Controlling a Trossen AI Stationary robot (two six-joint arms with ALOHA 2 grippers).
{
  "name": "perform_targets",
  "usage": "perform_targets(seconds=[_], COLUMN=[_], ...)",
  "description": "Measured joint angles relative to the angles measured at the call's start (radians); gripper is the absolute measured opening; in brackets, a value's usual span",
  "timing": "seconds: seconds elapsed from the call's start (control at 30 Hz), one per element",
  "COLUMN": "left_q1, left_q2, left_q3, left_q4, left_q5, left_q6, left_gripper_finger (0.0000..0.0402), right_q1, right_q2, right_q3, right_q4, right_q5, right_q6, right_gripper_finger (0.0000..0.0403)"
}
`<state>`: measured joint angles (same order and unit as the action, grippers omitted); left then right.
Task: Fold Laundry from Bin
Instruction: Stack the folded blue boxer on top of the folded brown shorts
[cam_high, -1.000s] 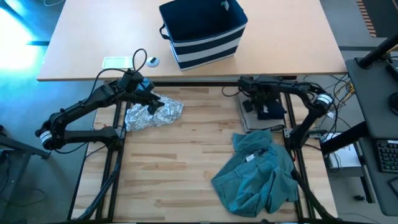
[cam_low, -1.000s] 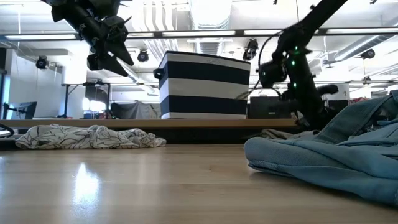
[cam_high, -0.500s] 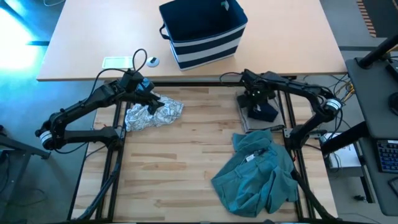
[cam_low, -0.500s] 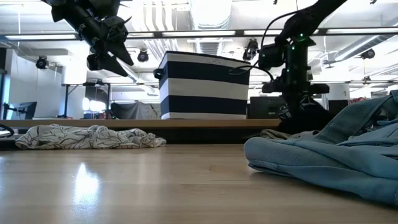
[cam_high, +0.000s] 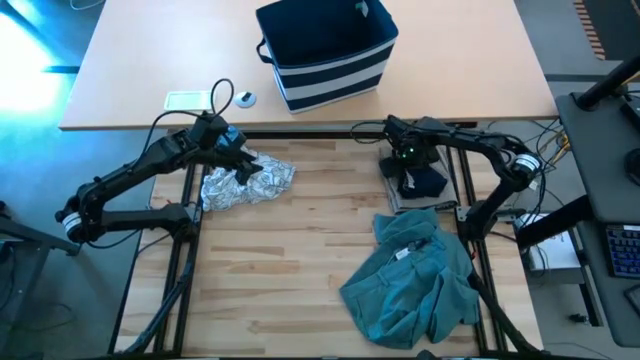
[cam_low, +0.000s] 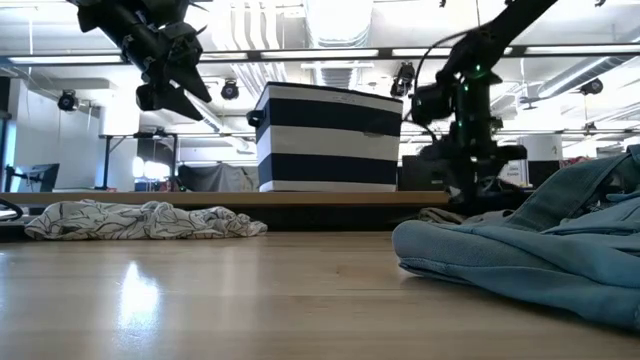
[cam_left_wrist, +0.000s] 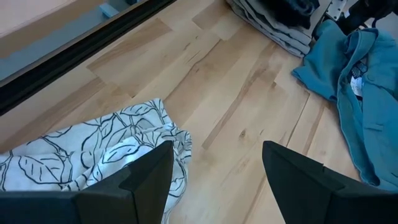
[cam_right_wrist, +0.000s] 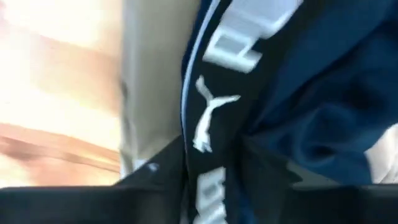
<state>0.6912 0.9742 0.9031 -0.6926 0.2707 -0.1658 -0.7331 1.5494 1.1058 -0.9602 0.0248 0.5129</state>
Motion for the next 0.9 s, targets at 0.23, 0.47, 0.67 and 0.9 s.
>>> perform_targets(seconds=[0.23,0.47,0.67,0.9], left_q1=[0.0,-0.003,-0.014,-0.013], left_q2=[0.001,0.002,0.017,0.042], left_q3=[0.0,0.0,0.0,0.0], left_q4=[0.0,0.063,0.247,0.329], left_q5=[0.0,0.008,0.063,0.061], left_q6=[-0.007,-0.039,-0.105,-0.124], left_gripper_finger=[0.023,0.023,0.023,0.023], right_q1=[0.0,0.013,0.016,0.02], right_q2=[-0.152,-0.279,-0.277,-0.323], right_q3=[0.038,-0.137,-0.328,-0.355], right_q4=[-0.027,-0.086,-0.078,-0.183], right_q5=[0.012,-0.057,0.051,-0.154], right_q6=[-0.012,0.021,0.212,0.292], right_gripper_finger=[0.0211,0.0214,0.0214,0.0214])
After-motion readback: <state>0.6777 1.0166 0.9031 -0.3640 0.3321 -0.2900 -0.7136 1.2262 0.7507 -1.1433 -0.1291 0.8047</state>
